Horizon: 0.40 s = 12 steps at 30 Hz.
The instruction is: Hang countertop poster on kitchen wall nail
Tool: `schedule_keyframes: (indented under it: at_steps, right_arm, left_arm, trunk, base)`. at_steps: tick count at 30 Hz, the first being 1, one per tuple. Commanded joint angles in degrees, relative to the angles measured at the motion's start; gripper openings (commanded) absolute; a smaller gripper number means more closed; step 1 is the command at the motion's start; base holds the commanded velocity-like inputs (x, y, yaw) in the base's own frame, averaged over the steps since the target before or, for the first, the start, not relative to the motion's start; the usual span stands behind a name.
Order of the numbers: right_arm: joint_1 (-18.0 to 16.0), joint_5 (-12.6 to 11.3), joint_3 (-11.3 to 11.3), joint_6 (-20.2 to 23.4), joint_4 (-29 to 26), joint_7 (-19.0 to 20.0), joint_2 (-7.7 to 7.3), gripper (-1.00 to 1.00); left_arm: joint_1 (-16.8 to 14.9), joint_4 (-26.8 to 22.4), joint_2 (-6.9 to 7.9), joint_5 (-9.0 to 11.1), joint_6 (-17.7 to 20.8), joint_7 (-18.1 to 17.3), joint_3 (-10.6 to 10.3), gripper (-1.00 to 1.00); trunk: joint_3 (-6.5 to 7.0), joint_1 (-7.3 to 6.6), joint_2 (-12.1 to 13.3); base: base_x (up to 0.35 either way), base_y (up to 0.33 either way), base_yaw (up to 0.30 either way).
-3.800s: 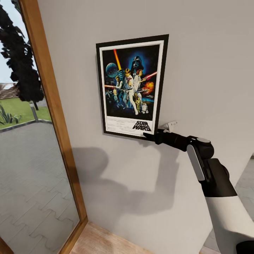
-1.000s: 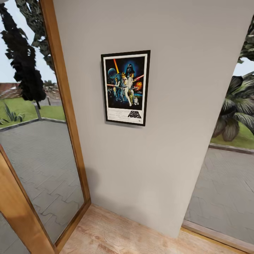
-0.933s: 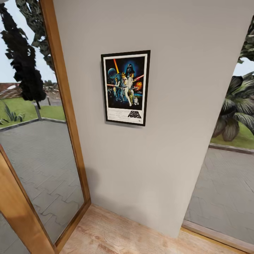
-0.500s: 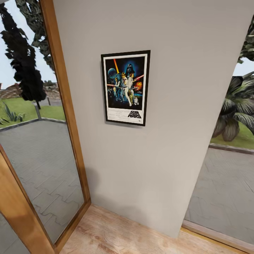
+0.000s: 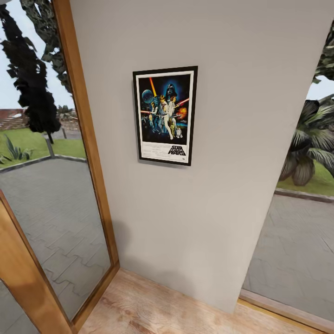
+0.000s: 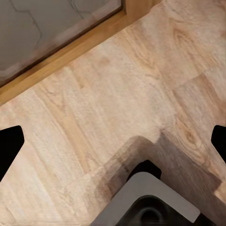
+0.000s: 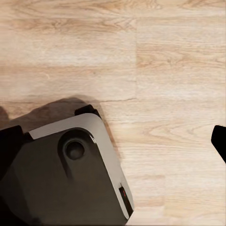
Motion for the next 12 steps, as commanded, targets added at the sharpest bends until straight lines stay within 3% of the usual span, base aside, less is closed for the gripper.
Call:
schedule_keyframes:
  at_steps: [1, 9, 12]
  right_arm:
    - [0.0, -0.2, -0.4, -0.2, 0.1, 0.4, 0.05, 1.00]
    - [0.0, -0.2, -0.4, -0.2, 0.1, 0.4, 0.12, 1.00]
    - [0.0, -0.2, -0.4, -0.2, 0.1, 0.4, 0.12, 1.00]
  left_arm:
    - [0.0, 0.0, -0.35, -0.3, -0.1, 0.1, 0.5, 1.00]
    - [0.0, 0.0, -2.71, -0.3, -0.2, 0.2, 0.5, 1.00]
    - [0.0, 0.0, -2.89, -0.3, -0.2, 0.2, 0.5, 1.00]
  trunk:
    - [-0.02, 0.02, 0.0]
    - [-0.02, 0.02, 0.0]
    - [-0.02, 0.02, 0.0]
  base:
    - [0.000, 0.000, 0.000]
    - [0.000, 0.000, 0.000]
    - [0.000, 0.000, 0.000]
